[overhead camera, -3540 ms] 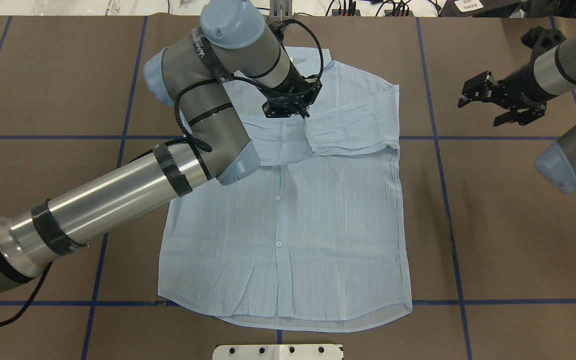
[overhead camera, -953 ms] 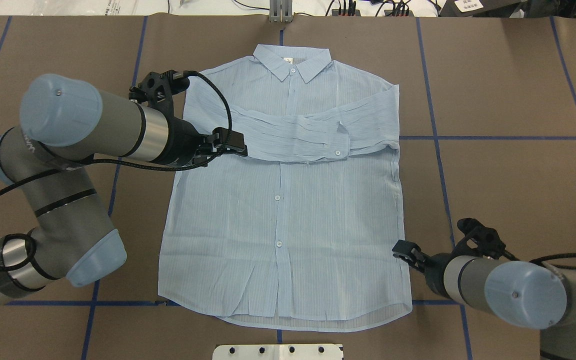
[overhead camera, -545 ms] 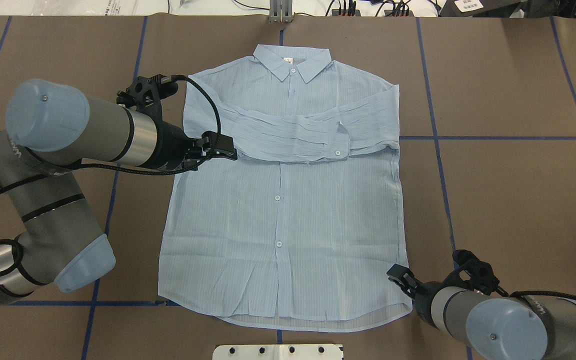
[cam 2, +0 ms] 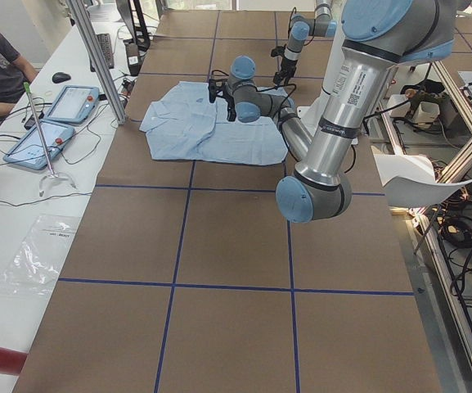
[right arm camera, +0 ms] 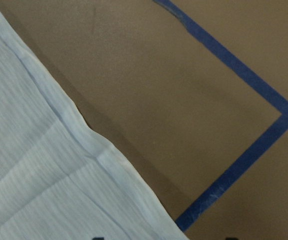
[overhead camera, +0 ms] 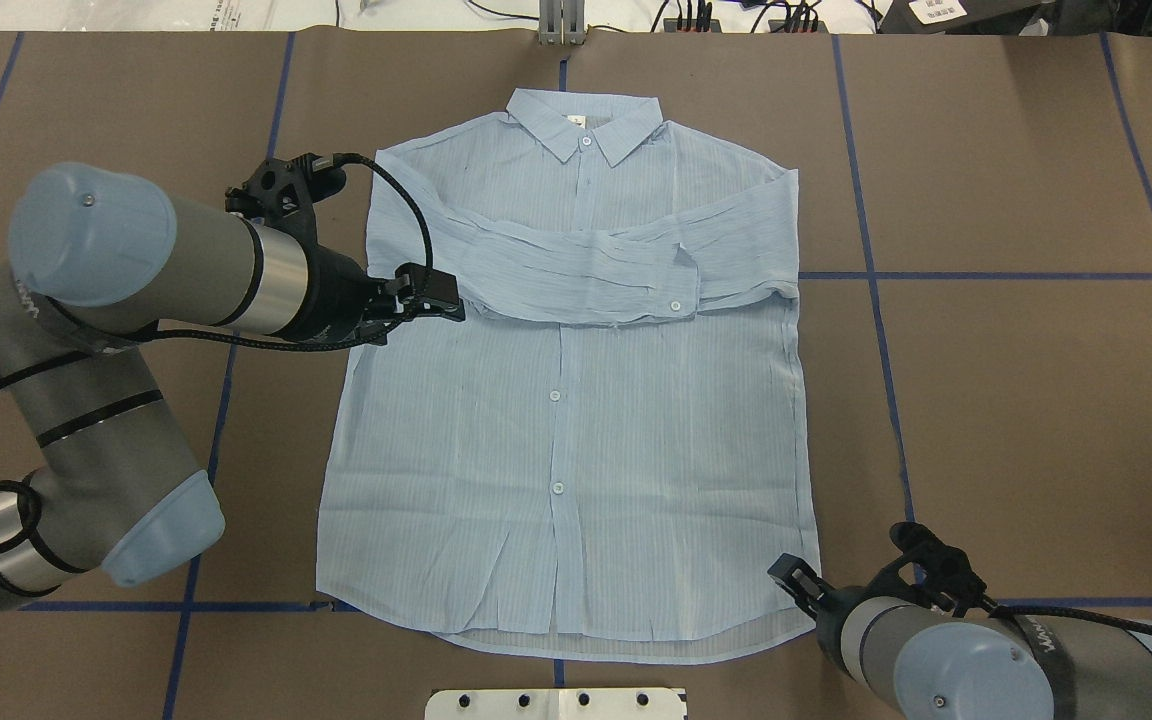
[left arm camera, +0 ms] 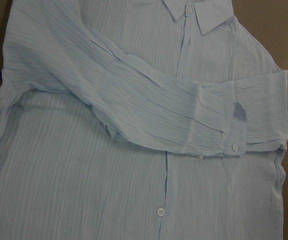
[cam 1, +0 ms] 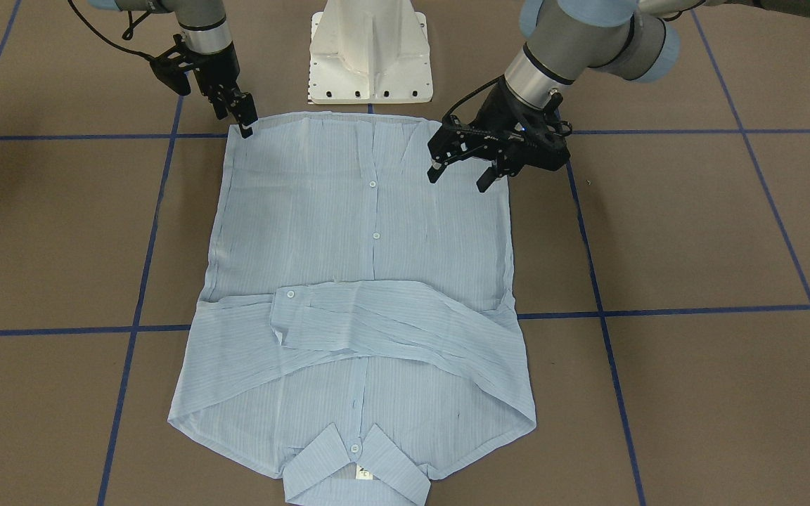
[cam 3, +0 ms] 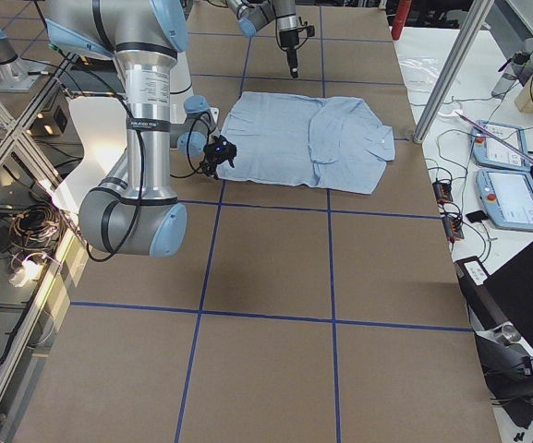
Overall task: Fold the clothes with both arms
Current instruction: 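Move the left gripper to its hem corner while the right grasps the other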
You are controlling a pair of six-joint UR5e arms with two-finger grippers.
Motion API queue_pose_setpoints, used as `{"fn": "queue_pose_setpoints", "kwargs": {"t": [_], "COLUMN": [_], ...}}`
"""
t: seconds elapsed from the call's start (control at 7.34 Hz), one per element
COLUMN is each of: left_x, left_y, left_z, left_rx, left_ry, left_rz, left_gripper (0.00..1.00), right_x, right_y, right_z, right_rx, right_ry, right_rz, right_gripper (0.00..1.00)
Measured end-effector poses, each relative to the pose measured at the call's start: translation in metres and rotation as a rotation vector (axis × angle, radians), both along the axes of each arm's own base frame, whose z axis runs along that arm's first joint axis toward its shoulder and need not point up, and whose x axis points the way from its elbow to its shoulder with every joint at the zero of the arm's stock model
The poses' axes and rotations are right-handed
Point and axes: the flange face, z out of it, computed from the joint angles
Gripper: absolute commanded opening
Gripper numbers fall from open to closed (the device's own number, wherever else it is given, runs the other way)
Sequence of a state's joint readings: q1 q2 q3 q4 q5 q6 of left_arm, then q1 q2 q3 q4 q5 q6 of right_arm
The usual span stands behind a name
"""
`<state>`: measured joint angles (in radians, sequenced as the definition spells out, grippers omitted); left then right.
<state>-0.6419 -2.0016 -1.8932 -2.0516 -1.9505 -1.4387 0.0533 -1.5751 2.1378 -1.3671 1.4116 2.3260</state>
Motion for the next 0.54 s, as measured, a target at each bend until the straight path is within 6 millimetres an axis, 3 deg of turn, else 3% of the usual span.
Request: {"fn": "queue_pose_setpoints", "kwargs": {"t": [0.27, 0.54], "left_x": [-0.0001, 0.0001], "left_y": [-0.0001, -0.0005], "left_z": [0.004, 0.0051], "left_rx": [-0.003, -0.004], "left_ry": [-0.006, -0.008], "left_rz": [-0.001, -0.002], "left_gripper": [0.96, 0.96], "right_x": [-0.0048, -0.006], "right_y": [0.0022, 0.0029], "right_z": [0.0028, 0.0056], "right_rx": [-0.001, -0.002], "right_ry": [0.007, 0.023], "right_rz": [-0.006, -0.008], "right_gripper": [0.6, 0.45]}}
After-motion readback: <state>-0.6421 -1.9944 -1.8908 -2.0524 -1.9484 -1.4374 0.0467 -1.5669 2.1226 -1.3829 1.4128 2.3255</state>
